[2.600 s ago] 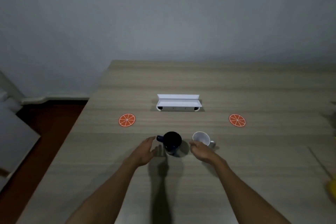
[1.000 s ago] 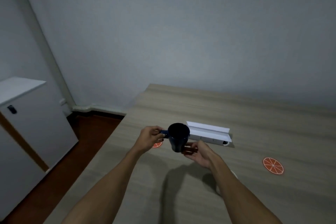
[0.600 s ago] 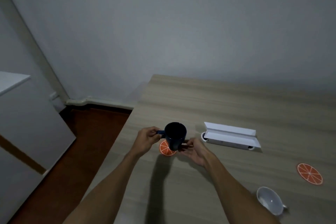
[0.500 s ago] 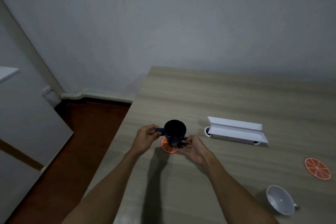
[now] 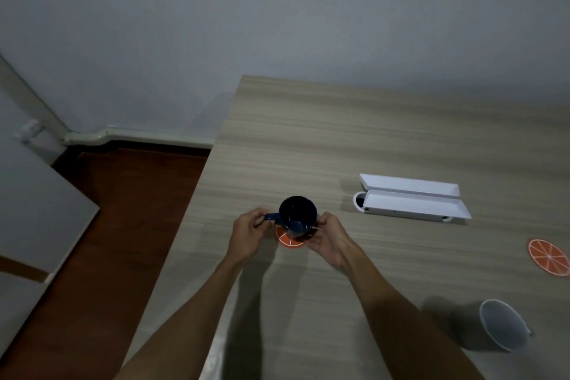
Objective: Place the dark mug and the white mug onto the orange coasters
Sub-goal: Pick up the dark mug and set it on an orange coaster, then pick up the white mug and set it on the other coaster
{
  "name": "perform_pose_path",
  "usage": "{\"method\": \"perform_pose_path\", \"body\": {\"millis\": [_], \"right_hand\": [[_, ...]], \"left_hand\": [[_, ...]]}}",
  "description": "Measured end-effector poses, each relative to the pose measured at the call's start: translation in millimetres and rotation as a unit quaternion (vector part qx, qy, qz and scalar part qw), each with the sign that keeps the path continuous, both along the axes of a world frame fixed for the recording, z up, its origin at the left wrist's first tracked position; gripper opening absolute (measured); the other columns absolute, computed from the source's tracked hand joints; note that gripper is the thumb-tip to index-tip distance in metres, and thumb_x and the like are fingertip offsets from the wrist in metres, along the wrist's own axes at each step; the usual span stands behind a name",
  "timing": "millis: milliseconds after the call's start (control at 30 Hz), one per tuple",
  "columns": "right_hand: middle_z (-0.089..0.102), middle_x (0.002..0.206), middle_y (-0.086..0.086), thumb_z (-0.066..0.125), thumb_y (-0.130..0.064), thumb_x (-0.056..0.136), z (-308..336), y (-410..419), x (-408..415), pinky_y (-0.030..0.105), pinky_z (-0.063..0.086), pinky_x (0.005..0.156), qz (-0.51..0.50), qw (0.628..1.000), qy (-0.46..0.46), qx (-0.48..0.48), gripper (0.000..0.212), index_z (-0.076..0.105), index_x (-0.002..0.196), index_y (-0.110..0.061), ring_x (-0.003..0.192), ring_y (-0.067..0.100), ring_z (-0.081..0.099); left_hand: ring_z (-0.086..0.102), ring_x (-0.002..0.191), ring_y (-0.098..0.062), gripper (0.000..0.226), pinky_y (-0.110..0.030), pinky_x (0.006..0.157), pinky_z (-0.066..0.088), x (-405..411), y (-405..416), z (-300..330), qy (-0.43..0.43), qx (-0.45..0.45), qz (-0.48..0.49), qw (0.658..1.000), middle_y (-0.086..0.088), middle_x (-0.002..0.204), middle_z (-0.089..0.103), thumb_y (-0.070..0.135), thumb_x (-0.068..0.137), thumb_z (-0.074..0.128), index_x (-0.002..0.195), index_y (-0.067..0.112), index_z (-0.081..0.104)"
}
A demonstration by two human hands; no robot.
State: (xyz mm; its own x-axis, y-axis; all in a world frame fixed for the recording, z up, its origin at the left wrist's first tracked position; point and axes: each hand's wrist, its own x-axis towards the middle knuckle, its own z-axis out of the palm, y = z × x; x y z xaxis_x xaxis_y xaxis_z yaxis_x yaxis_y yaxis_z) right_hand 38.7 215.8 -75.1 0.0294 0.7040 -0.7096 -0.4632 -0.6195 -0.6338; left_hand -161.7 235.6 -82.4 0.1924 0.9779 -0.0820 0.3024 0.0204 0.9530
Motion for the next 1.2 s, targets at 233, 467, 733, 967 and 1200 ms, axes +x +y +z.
{"method": "perform_pose_path", "body": {"millis": [233, 467, 733, 967, 1200], "right_hand": [[0.062, 0.114, 0.023, 0.031, -0.02, 0.089, 6.3, -2.1, 1.5, 0.033, 0.05, 0.083, 0.01, 1.0, 0.013, -0.011, 0.04, 0.053, 0.117, -0.002, 0.1, 0.03, 0.061], [0.044, 0.145, 0.021, 0.032, -0.021, 0.094, 28.3, -22.0, 29.3, 0.04, 0.036, 0.113, 0.034, 0.999, -0.021, 0.008, 0.052, 0.039, 0.143, -0.005, 0.132, 0.034, 0.046], [0.068, 0.109, 0.007, 0.048, -0.027, 0.094, 116.8, -73.9, 92.0, 0.04, 0.052, 0.091, 0.116, 0.953, -0.26, 0.101, 0.036, 0.058, 0.125, -0.015, 0.101, 0.021, 0.067], [0.07, 0.097, 0.006, 0.061, -0.019, 0.083, 181.6, -151.9, 196.1, 0.034, 0.053, 0.079, 0.119, 0.911, -0.36, 0.165, 0.034, 0.067, 0.117, -0.02, 0.095, 0.021, 0.067], [0.068, 0.093, 0.012, 0.058, -0.013, 0.085, 163.3, -237.1, 310.5, 0.031, 0.05, 0.075, 0.135, 0.897, -0.392, 0.152, 0.033, 0.065, 0.117, -0.016, 0.085, 0.018, 0.061]], "left_hand": [[0.07, 0.088, -0.008, 0.015, -0.025, 0.08, 0.054, -0.8, -4.6, 2.8, 0.021, 0.011, 0.01, 1.0, -0.001, 0.092, 0.075, 0.003, 0.089, 0.062, 0.097, 0.011, 0.072], [0.061, 0.118, -0.019, 0.043, -0.04, 0.104, 0.05, -0.9, -13.9, 17.8, 0.075, -0.017, 0.028, 0.997, -0.01, 0.128, 0.065, 0.004, 0.087, 0.066, 0.129, 0.012, 0.055], [0.056, 0.121, -0.025, 0.047, -0.037, 0.099, 0.048, 19.4, -37.1, 104.6, 0.119, 0.04, 0.044, 0.991, -0.014, 0.132, 0.058, 0.018, 0.091, 0.065, 0.135, 0.014, 0.048], [0.059, 0.113, -0.018, 0.043, -0.03, 0.098, 0.045, 118.4, -94.4, 167.4, 0.112, 0.078, -0.071, 0.988, -0.008, 0.124, 0.063, 0.025, 0.088, 0.069, 0.127, 0.012, 0.057], [0.065, 0.107, -0.021, 0.037, -0.03, 0.091, 0.05, 233.6, -174.4, 145.9, 0.118, 0.055, -0.11, 0.985, -0.009, 0.118, 0.068, 0.023, 0.088, 0.069, 0.12, 0.007, 0.063]]}}
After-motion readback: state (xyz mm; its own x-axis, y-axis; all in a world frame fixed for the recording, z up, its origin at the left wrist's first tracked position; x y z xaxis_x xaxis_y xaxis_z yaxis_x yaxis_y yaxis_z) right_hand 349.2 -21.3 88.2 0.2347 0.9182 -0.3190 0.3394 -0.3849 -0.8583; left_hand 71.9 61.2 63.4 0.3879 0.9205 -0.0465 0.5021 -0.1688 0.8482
